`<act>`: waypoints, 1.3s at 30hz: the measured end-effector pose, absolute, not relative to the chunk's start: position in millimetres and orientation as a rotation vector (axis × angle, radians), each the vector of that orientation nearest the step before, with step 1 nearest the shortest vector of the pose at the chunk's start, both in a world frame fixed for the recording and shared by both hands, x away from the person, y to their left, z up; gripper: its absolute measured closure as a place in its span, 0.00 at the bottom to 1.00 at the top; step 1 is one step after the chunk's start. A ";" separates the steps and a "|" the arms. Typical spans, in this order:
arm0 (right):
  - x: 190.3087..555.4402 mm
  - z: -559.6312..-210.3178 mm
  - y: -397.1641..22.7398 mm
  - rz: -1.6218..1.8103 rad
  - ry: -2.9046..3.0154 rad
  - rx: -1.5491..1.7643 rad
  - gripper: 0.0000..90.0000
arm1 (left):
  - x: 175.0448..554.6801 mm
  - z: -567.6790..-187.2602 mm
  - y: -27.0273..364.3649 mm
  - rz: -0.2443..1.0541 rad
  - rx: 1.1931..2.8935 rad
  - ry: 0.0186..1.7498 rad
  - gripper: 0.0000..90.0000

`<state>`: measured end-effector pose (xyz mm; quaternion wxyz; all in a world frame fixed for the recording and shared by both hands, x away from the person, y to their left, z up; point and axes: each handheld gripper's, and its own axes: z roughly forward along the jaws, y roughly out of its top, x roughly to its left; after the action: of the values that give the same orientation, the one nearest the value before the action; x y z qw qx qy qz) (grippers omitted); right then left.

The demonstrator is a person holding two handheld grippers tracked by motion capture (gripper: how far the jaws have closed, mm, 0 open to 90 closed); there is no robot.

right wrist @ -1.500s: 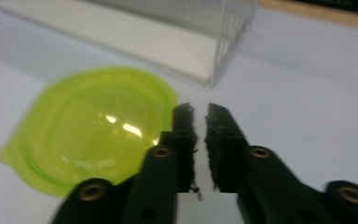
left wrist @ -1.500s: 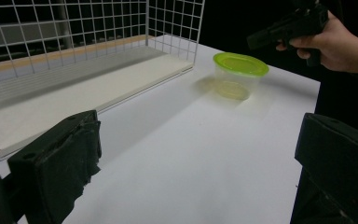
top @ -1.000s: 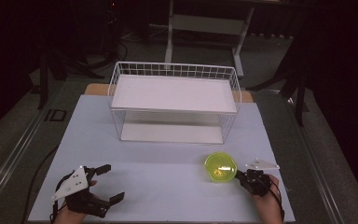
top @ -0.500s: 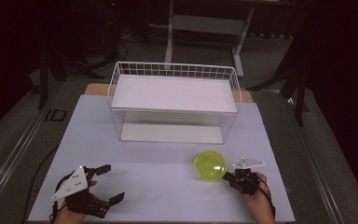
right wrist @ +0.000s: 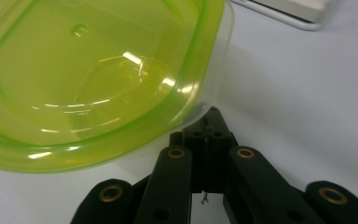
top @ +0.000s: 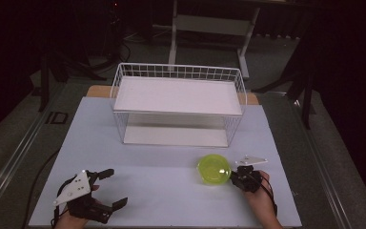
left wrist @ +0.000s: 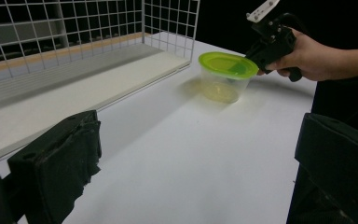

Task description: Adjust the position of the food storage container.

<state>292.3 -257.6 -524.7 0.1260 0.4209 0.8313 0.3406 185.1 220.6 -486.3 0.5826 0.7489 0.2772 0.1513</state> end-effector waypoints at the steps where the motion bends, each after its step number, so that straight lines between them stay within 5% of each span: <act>1: 292.0 -524.7 -255.4 0.994 2.425 1.221 1.00 | 184.9 -486.2 220.6 0.356 1.746 0.650 0.01; 39: 295.3 -525.7 -155.8 1.063 2.602 1.041 1.00 | 182.8 -485.2 218.9 0.358 1.761 0.629 0.01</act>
<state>295.3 -155.8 -525.7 0.0721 0.3463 0.8659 0.3537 182.8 218.9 -485.2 0.5799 0.7535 0.2692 0.1529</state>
